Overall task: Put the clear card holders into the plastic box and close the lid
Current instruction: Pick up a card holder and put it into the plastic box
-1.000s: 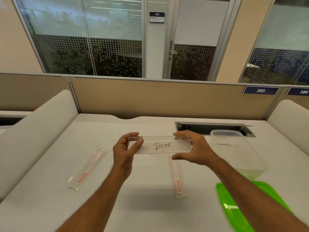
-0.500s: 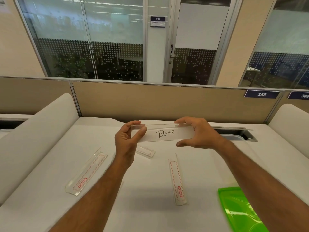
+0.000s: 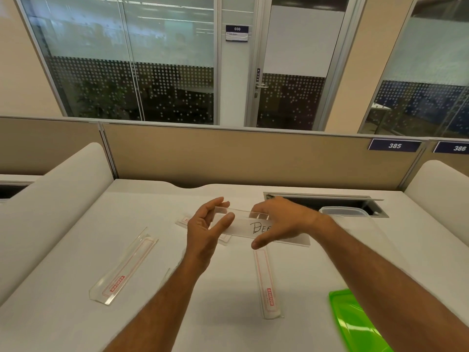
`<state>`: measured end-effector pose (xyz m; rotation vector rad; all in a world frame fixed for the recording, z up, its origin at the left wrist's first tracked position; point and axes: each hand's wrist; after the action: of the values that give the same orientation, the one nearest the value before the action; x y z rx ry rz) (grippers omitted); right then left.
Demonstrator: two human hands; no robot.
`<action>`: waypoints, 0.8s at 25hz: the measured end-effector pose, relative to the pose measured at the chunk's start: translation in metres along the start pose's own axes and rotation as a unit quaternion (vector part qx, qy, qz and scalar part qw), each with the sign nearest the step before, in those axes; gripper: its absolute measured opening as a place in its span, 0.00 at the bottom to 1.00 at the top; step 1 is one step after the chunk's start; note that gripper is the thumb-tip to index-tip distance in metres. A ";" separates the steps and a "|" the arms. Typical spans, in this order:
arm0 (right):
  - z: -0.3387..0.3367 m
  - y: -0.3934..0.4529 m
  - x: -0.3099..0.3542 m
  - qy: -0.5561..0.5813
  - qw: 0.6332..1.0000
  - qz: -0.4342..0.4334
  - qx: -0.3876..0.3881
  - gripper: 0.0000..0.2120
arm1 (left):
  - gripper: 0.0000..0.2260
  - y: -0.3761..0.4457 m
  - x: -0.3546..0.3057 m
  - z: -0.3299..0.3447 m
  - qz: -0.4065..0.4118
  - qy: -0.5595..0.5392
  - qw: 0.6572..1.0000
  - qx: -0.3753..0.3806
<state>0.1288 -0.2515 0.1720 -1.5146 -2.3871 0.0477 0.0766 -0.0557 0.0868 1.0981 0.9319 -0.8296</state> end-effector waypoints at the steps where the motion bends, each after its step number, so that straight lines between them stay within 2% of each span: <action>1: 0.004 -0.001 -0.008 0.014 1.000 0.017 -0.008 0.34 | 0.27 -0.001 0.003 0.000 -0.015 0.034 0.999 0.008; 3: 0.009 -0.004 -0.032 0.023 0.995 0.077 -0.058 0.34 | 0.33 -0.006 0.014 -0.004 -0.034 0.157 0.986 0.034; 6: 0.009 -0.007 -0.083 0.005 0.966 0.208 -0.152 0.30 | 0.36 -0.016 0.042 -0.016 -0.047 0.339 0.937 0.069; 8: 0.008 -0.014 -0.122 0.004 0.938 0.296 -0.181 0.31 | 0.38 -0.021 0.066 -0.027 -0.036 0.452 0.884 0.113; 10: 0.012 -0.024 -0.158 0.034 0.906 0.371 -0.199 0.33 | 0.41 -0.024 0.092 -0.035 -0.015 0.554 0.813 0.178; 12: 0.020 -0.033 -0.188 0.049 0.879 0.427 -0.207 0.34 | 0.41 -0.028 0.112 -0.039 -0.012 0.622 0.750 0.224; 13: 0.025 -0.037 -0.200 0.046 0.868 0.449 -0.209 0.34 | 0.42 -0.029 0.120 -0.039 -0.018 0.640 0.731 0.237; 15: 0.038 -0.038 -0.221 0.036 0.850 0.484 -0.206 0.35 | 0.44 -0.030 0.132 -0.036 -0.035 0.649 0.719 0.248; 18: 0.054 -0.035 -0.240 0.026 0.833 0.521 -0.184 0.36 | 0.50 -0.034 0.145 -0.029 -0.051 0.643 0.724 0.244; 20: 0.066 -0.031 -0.247 0.019 0.829 0.532 -0.169 0.34 | 0.48 -0.037 0.154 -0.030 -0.039 0.657 0.715 0.235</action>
<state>0.1803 -0.4755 0.0554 -2.7738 -1.2492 -0.1648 0.0968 -0.0507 -0.0730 2.1915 2.0078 -0.2002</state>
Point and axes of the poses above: each hand's wrist, its own y-axis towards the middle knuckle, its own z-axis out of the palm, x = y × z, and after that the axes turned 9 degrees about z, right-handed
